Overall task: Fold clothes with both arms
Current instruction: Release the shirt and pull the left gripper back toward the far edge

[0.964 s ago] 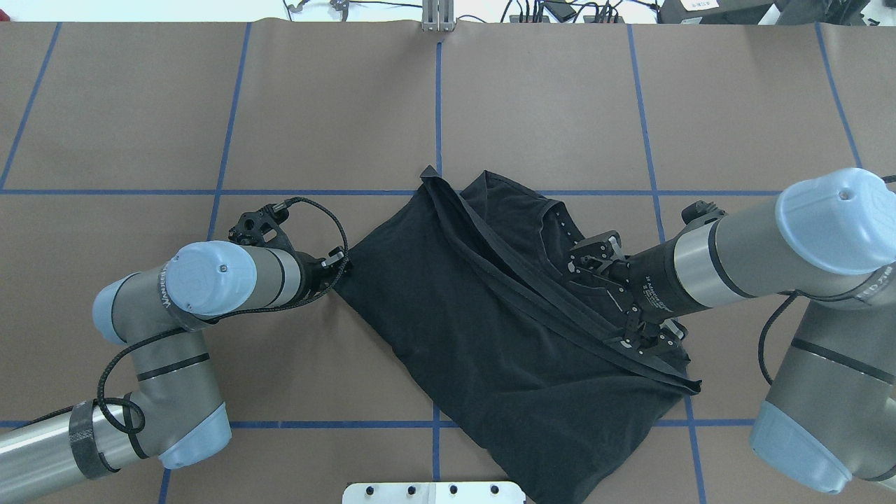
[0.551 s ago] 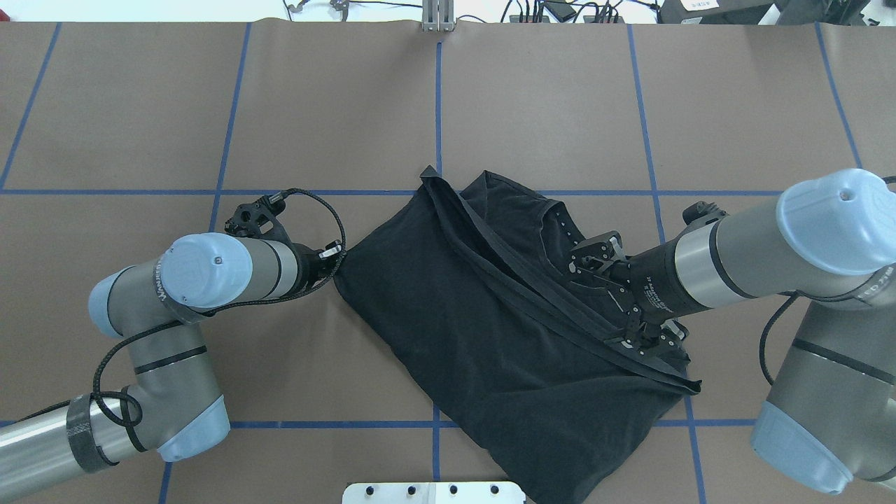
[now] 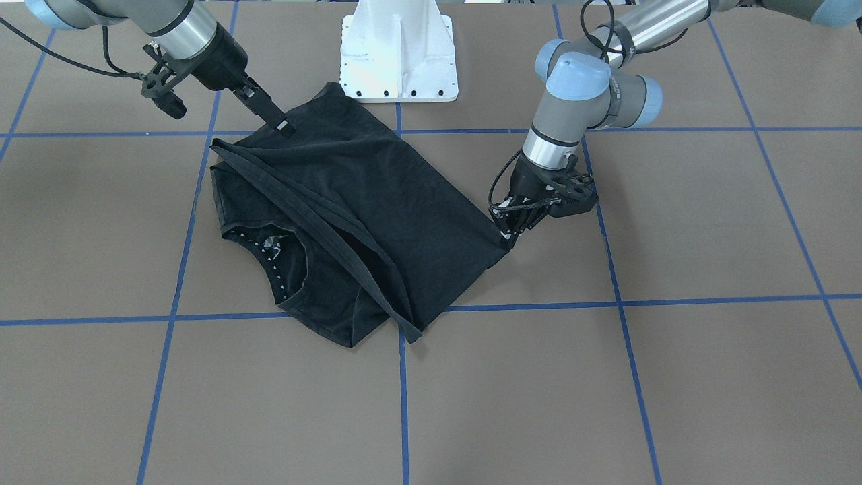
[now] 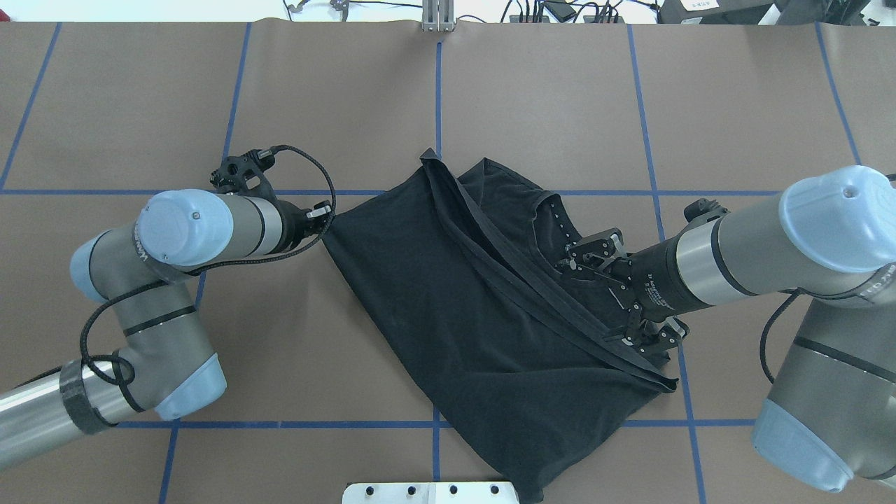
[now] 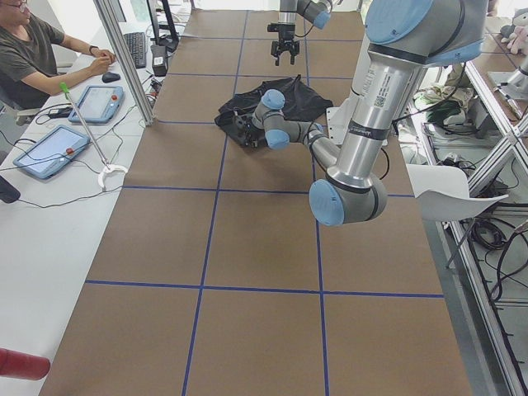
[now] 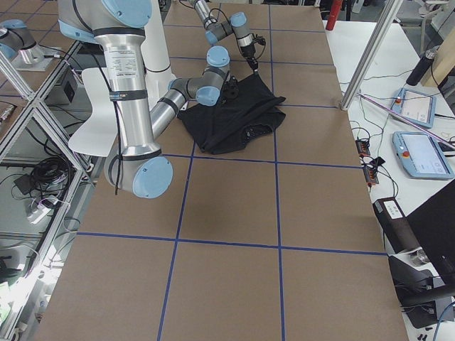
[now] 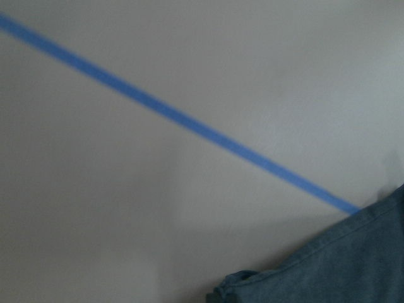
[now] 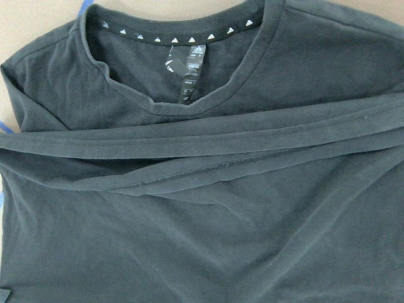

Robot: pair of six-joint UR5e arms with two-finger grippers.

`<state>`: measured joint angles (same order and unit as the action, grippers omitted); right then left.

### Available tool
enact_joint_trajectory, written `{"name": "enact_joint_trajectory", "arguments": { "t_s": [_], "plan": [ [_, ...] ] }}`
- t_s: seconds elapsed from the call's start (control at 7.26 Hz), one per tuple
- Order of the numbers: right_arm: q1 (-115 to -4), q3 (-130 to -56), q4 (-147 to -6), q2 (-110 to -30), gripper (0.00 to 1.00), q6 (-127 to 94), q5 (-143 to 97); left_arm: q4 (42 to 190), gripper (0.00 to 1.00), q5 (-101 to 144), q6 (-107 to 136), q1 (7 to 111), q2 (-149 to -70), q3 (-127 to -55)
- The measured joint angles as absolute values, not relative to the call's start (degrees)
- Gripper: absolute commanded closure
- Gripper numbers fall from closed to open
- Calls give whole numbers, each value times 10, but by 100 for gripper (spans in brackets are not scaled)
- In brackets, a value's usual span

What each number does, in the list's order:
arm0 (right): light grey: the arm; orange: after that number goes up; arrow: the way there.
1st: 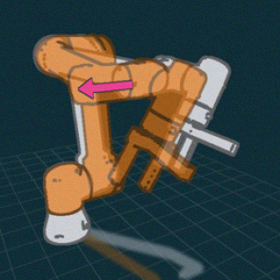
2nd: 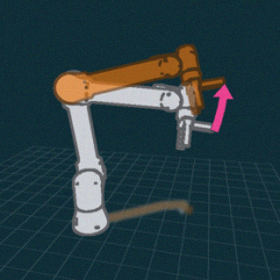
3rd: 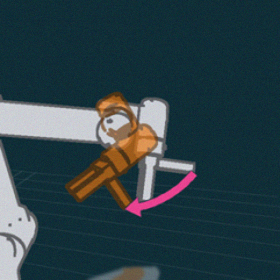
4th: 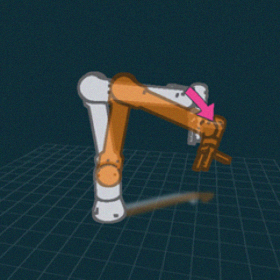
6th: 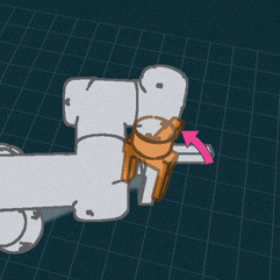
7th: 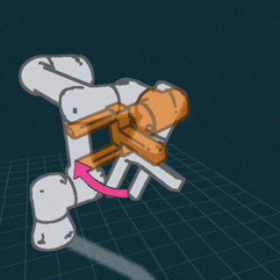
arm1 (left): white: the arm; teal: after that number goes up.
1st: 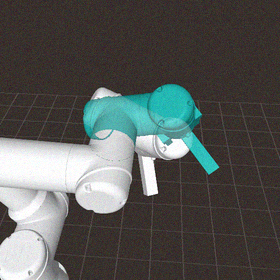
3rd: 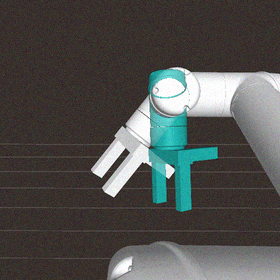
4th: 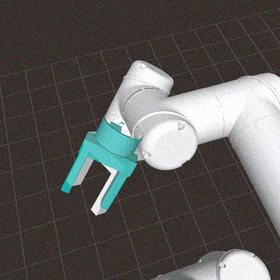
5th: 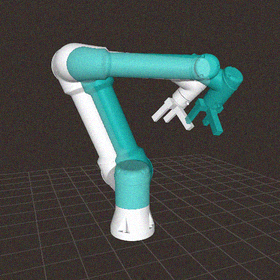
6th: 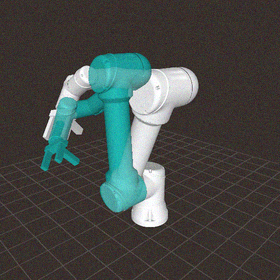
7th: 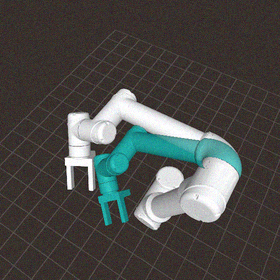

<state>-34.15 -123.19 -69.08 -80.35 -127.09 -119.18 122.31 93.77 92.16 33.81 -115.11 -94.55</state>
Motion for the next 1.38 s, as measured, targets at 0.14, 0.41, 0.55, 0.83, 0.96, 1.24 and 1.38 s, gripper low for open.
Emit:
{"name": "enact_joint_trajectory", "arguments": {
  "t_s": [0.14, 0.41, 0.55, 0.83, 0.96, 1.24, 1.38],
  "plan": [
    [-343, -1231, -691, -803, 0, -1271, -1192, 1228, 100, 937, 898, 366, -1188, -904],
    [-345, -1228, -691, -802, 0, -1270, -1190, 1305, 100, 937, 875, 412, -1293, -734],
    [-345, -1227, -691, -801, 0, -1270, -1188, 1362, 100, 937, 863, 428, -1355, -625],
    [-345, -1226, -691, -800, 0, -1270, -1184, 1481, 100, 935, 830, 443, -1453, -437],
    [-344, -1223, -691, -800, 0, -1269, -1178, 1518, 100, 934, 810, 448, -1482, -379],
    [-339, -1218, -691, -797, 0, -1267, -1140, 1547, 60, 934, 788, 453, -1515, -324],
    [-336, -1218, -690, -795, 0, -1264, -1118, 1558, 1, 934, 781, 455, -1525, -308]
  ]
}}
